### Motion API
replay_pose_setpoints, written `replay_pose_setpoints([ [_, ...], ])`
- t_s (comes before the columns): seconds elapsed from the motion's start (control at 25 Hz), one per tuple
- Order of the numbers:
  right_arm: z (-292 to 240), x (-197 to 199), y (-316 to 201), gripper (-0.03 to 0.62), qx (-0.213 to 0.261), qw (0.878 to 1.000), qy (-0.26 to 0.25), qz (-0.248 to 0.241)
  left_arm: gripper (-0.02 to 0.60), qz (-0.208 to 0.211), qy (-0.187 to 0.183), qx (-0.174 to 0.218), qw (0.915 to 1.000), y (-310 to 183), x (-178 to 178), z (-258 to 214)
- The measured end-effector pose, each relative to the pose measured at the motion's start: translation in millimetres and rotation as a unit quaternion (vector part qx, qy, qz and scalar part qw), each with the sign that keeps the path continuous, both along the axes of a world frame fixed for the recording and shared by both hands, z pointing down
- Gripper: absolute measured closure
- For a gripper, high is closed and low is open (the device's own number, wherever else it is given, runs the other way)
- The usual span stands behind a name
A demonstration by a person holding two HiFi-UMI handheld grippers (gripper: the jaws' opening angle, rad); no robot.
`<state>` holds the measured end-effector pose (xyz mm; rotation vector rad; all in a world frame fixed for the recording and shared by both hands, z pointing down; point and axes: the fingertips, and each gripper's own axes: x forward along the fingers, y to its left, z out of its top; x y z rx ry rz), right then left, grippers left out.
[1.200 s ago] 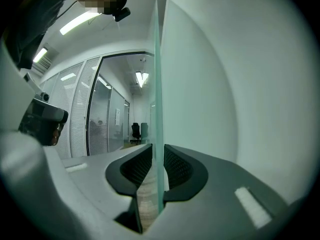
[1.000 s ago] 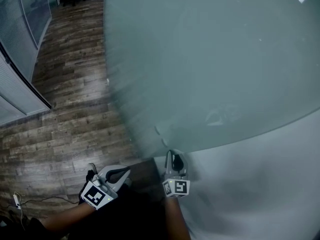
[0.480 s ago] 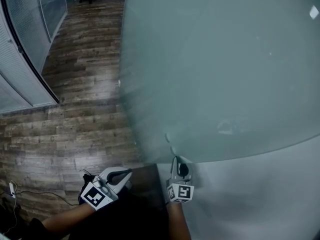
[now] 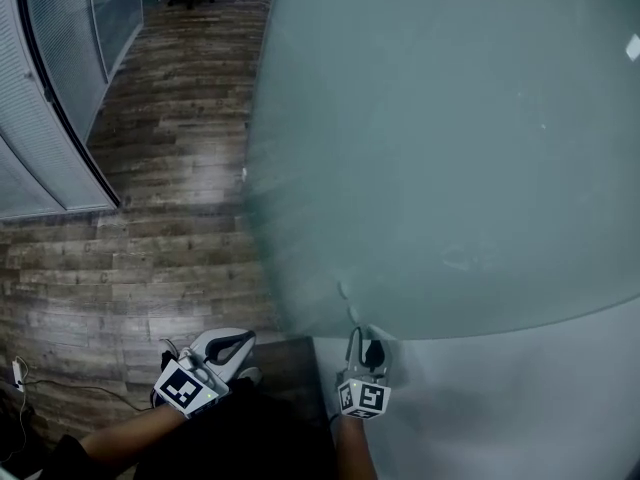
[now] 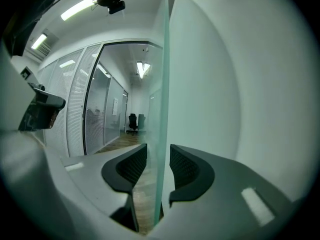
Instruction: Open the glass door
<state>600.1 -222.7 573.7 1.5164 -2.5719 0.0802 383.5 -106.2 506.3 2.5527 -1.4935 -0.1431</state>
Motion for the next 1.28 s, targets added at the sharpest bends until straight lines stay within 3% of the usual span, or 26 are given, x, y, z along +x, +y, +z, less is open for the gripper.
replay_pose_setpoints([
  [0.36, -16, 4, 22, 0.441, -0.013, 0.998, -0.004, 0.065, 0.581, 0.009, -0.001, 0.004, 0.9999, 4, -29, -3],
  [0.52, -23, 4, 34, 0.483, -0.007, 0.996, -0.002, 0.092, 0.581, 0.017, 0.004, 0.011, 0.9998, 5, -37, -10],
  [0.68, -34, -20, 48, 0.540, 0.001, 0.997, -0.015, 0.079, 0.581, 0.013, 0.001, 0.020, 0.9997, 12, -55, -14],
  [0.84, -48, -67, 56, 0.586, 0.010, 0.999, -0.027, 0.041, 0.581, -0.009, 0.009, 0.026, 0.9996, 24, -84, -17],
  [1.04, -72, -155, 62, 0.591, 0.029, 0.998, -0.017, -0.044, 0.581, -0.054, 0.010, 0.034, 0.9979, 41, -139, -36],
  [1.28, -102, -274, 77, 0.592, 0.061, 0.982, -0.021, -0.175, 0.581, -0.116, -0.012, 0.039, 0.9924, 63, -196, -28],
])
